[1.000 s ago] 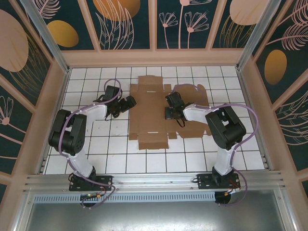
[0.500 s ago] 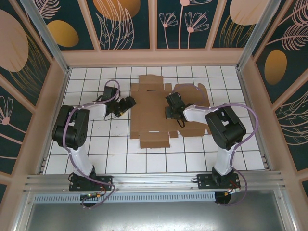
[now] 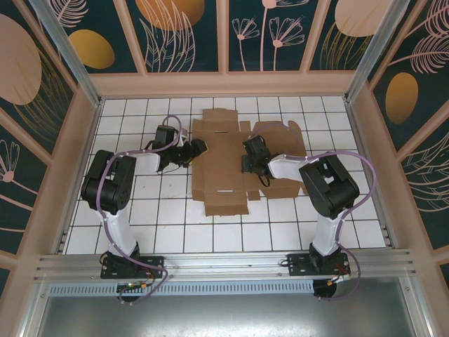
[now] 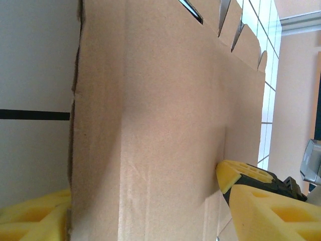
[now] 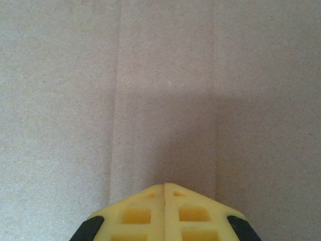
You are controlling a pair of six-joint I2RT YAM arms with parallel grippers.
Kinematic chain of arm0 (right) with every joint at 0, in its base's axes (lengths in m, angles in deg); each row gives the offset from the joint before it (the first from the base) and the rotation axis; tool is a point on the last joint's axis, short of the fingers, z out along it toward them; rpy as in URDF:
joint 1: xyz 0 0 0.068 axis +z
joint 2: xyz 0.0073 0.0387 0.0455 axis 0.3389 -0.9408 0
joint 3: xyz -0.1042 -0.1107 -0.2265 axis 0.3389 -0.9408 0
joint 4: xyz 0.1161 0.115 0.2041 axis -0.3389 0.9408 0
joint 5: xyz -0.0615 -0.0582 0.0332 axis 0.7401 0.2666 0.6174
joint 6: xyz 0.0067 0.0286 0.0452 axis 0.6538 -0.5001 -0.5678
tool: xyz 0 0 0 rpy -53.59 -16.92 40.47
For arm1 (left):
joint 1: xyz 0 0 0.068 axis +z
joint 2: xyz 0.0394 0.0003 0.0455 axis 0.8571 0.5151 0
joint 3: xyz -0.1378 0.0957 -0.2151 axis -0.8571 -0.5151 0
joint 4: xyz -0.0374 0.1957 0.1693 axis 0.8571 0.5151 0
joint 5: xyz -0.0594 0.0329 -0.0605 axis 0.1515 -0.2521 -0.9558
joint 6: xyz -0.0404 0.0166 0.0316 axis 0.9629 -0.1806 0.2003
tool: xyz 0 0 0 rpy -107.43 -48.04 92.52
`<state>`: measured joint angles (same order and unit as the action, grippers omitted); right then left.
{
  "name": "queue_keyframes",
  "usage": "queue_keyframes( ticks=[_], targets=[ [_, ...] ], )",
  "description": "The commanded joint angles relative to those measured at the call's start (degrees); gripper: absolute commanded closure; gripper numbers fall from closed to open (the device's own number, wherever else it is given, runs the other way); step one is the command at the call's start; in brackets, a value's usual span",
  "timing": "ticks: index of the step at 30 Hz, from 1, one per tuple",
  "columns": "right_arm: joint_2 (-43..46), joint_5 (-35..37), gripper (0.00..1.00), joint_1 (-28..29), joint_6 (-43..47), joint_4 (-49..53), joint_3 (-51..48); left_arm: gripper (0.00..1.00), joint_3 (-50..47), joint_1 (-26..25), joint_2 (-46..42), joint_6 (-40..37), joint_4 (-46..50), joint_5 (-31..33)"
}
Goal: Fold the paper box
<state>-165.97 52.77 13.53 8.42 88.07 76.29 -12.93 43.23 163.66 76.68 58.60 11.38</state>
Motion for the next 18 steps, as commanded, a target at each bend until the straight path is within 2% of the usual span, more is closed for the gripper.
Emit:
queue_keyframes(
  ticks=[1, 7, 12, 18],
  targets=[
    [-1.93, -0.71, 0.96, -0.11, -0.84, 6.05, -2.78, 0.29, 2.23, -0.47, -3.33, -2.42, 4.71, -0.05],
    [-1.77, -0.89, 0.96, 0.76, -0.76, 6.32, -2.58, 0.25, 2.66, -1.27, -3.94, -3.46, 6.93, -0.8],
    [-1.91, -0.75, 0.96, 1.39, -0.75, 6.7, -2.51, 0.25, 4.85, -3.24, -3.38, -5.98, 10.46, 1.42],
    [-0.89, -2.6, 0.97, 1.61, -1.63, 6.43, -3.34, 0.38, 7.82, -3.71, -1.83, -9.01, 16.4, 7.24]
  ],
)
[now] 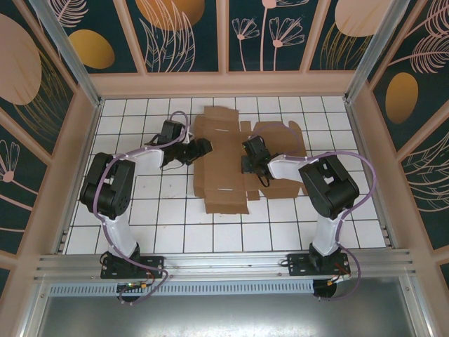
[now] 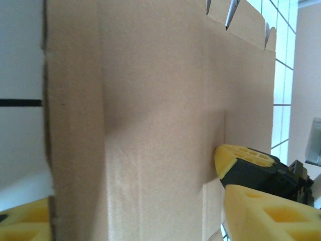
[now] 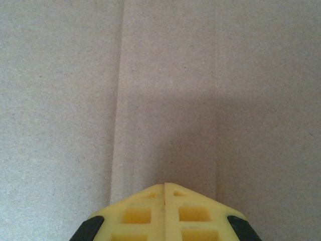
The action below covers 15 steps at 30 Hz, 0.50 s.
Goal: Fold the paper box
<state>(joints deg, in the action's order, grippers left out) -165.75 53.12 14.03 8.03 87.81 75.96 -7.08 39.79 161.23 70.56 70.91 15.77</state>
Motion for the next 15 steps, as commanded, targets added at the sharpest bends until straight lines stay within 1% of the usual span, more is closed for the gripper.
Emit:
queue_keyframes(
  ticks=[1, 4, 6, 8, 12, 15],
  targets=[
    [-0.84, -3.86, 0.97, 1.11, -1.56, 6.36, -3.31, 0.41, 2.58, -0.33, 0.8, -3.6, 5.11, 3.82],
    [0.07, -7.18, 0.97, 1.06, -2.78, 5.35, -4.34, 0.5, 5.1, -0.75, 2.07, -6.6, 9.5, 7.35],
    [0.71, -9.28, 0.97, 1.19, -3.74, 4.6, -4.99, 0.56, 7.21, -1.38, 3.12, -9.08, 13.26, 11.81],
    [1.97, -12.29, 0.96, 1.29, -5.07, 3.26, -6.02, 0.64, 9.56, -2.02, 4.57, -11.65, 16.78, 16.51],
    [3.05, -18.29, 0.95, 1.61, -7.21, 2.01, -6.42, 0.8, 12.99, -3.4, 7.03, -14.66, 20.32, 21.26],
    [4.24, -22.32, 0.93, 1.92, -8.96, 0.41, -6.6, 0.89, 16.82, -5.27, 8.64, -17.83, 23.55, 26.23]
  ],
)
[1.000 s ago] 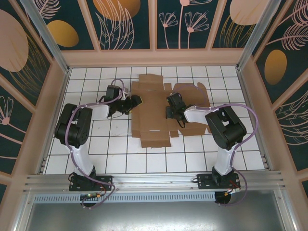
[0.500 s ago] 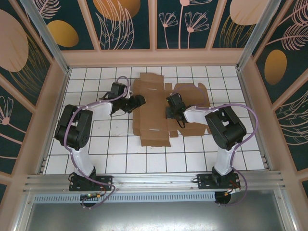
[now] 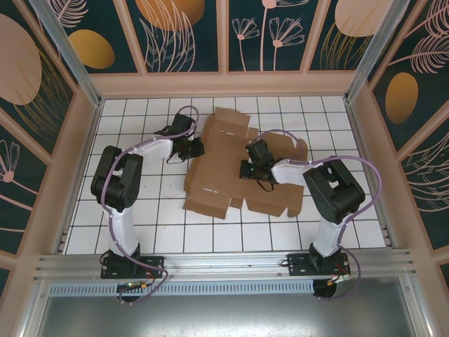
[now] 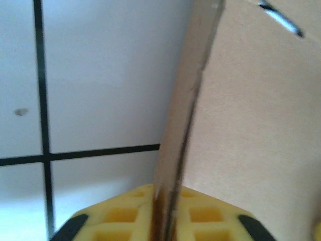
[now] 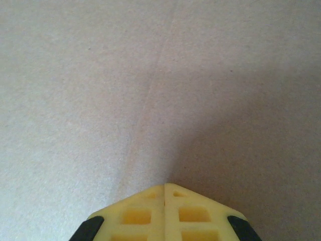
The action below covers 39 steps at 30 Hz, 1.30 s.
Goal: Fold the paper box
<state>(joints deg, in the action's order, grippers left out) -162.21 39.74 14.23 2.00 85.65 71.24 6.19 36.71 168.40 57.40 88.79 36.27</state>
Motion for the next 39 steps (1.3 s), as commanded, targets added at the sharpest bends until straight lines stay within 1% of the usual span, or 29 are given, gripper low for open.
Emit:
queue_keyframes(
  ticks=[1, 5, 8, 9, 10, 12, 15, 17, 19, 23, 26, 30, 32, 35, 39],
  targets=[
    [1.32, -9.95, 0.92, 1.62, -3.4, 2.23, -1.78, 0.91, 5.05, -2.81, 1.99, -6.01, 7.01, 7.88],
    [4.56, -9.57, 0.83, 0.8, -3.48, 3.58, -0.76, 0.92, 10.44, -5.34, 3.21, -11.3, 11.57, 17.51],
    [7.58, -7.81, 0.76, -2.12, -3.43, 5.3, -0.96, 0.92, 13.71, -6.34, 3.67, -15.09, 13.55, 23.27],
    [8.49, -6.84, 0.75, -2.39, -2.89, 6.24, -1.0, 0.92, 14.62, -6.59, 3.92, -16.27, 14.23, 25.13],
    [9.3, -4.87, 0.73, -4.22, -2.1, 7.62, -0.9, 0.92, 15.51, -6.71, 4.19, -17.16, 14.9, 26.8],
    [10.35, 0.43, 0.71, -5.62, -0.36, 10.27, -0.54, 0.94, 16.48, -6.72, 4.52, -18.18, 15.37, 28.13],
    [10.05, 7.66, 0.72, -7.92, -0.44, 14.0, 0.23, 0.96, 17.7, -6.96, 4.89, -19.19, 16.13, 29.92],
    [8.27, 9.72, 0.76, -9.3, -1.12, 15.22, 0.4, 0.96, 18.39, -7.48, 5.01, -20.36, 16.41, 32.0],
    [6.73, 11.05, 0.8, -9.52, -1.99, 14.45, -0.23, 0.96, 19.24, -8.29, 5.23, -21.47, 16.77, 34.67],
    [2.13, 7.85, 0.91, -9.14, -4.11, 11.97, -1.17, 0.96, 22.35, -10.27, 6.82, -23.09, 17.93, 39.98],
    [0.88, 5.27, 0.95, -7.06, -4.94, 10.89, -1.25, 0.96, 25.47, -12.22, 8.36, -24.59, 18.96, 44.76],
    [0.09, 1.03, 0.96, -3.12, -6.61, 10.28, -0.62, 0.96, 29.1, -14.41, 9.44, -26.64, 19.46, 50.52],
    [-0.76, -2.12, 0.96, -1.1, -8.86, 9.4, -0.41, 0.96, 30.75, -15.71, 9.8, -28.02, 19.22, 53.76],
    [-1.71, -9.12, 0.96, 0.68, -14.09, 4.0, -1.66, 0.96, 32.13, -17.35, 10.32, -30.2, 18.17, 57.67],
    [-3.84, -14.9, 0.96, 3.63, -19.37, -1.24, -0.36, 0.96, 30.94, -19.08, 11.21, -33.62, 15.19, 62.93]
  ],
)
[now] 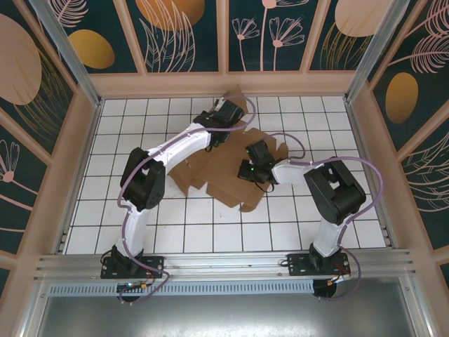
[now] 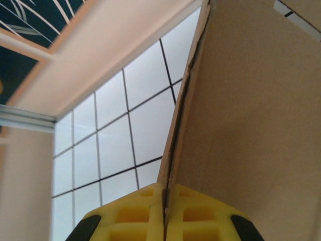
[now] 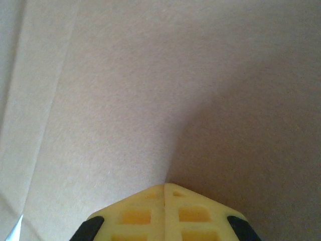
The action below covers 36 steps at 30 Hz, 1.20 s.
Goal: Fold the paper box
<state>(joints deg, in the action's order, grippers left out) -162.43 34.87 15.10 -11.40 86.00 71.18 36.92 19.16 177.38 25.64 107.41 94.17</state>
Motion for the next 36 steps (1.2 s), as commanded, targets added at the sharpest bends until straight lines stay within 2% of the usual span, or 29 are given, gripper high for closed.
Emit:
queue_keyframes(
  ticks=[1, 6, 10, 12, 15, 17, 19, 21, 23, 26, 31, 36],
  targets=[
    [-3.95, -11.77, 0.96, 3.25, -7.37, -3.37, -0.27, 0.96, -0.77, -1.75, 2.52, -2.47, -4.35, 6.22],
    [-0.7, -18.02, 0.94, 2.39, -17.45, -19.49, -6.95, 1.0, -8.31, -3.6, 1.49, -7.78, -12.79, 13.36],
    [4.71, -20.58, 0.91, -3.12, -23.58, -32.19, -15.96, 1.0, -13.3, -4.67, -1.24, -13.03, -20.85, 17.42],
    [8.12, -20.78, 0.89, -6.81, -23.76, -34.9, -19.37, 1.0, -15.01, -4.9, -2.33, -15.19, -23.9, 18.24],
    [12.62, -20.12, 0.85, -11.06, -18.87, -28.34, -19.35, 1.0, -16.36, -5.09, -3.34, -18.06, -26.69, 19.19],
    [14.9, -13.89, 0.83, -12.22, -11.39, -15.43, -15.6, 1.0, -16.92, -5.1, -3.62, -19.77, -28.32, 19.93],
    [15.7, -3.6, 0.8, -12.19, -5.15, -1.73, -11.08, 1.0, -16.69, -5.1, -3.71, -20.66, -28.92, 20.56],
    [15.49, 3.88, 0.83, -12.45, -4.68, 5.19, -9.31, 1.0, -16.52, -5.24, -3.91, -21.12, -29.23, 20.92],
    [15.13, 6.68, 0.9, -12.8, -6.17, 7.84, -9.72, 1.0, -16.59, -5.62, -4.14, -22.47, -30.57, 21.47],
    [14.43, 5.1, 0.95, -12.93, -8.0, 5.65, -12.21, 1.0, -17.45, -6.74, -4.51, -26.73, -34.89, 22.25],
    [7.9, -3.87, 1.0, -12.65, -9.6, -0.74, -13.31, 1.0, -18.28, -8.46, -3.9, -32.12, -39.99, 21.99],
    [4.63, -10.42, 1.0, -8.61, -12.19, -7.39, -13.46, 1.0, -18.87, -10.03, -2.67, -35.45, -42.55, 22.57]
  ],
)
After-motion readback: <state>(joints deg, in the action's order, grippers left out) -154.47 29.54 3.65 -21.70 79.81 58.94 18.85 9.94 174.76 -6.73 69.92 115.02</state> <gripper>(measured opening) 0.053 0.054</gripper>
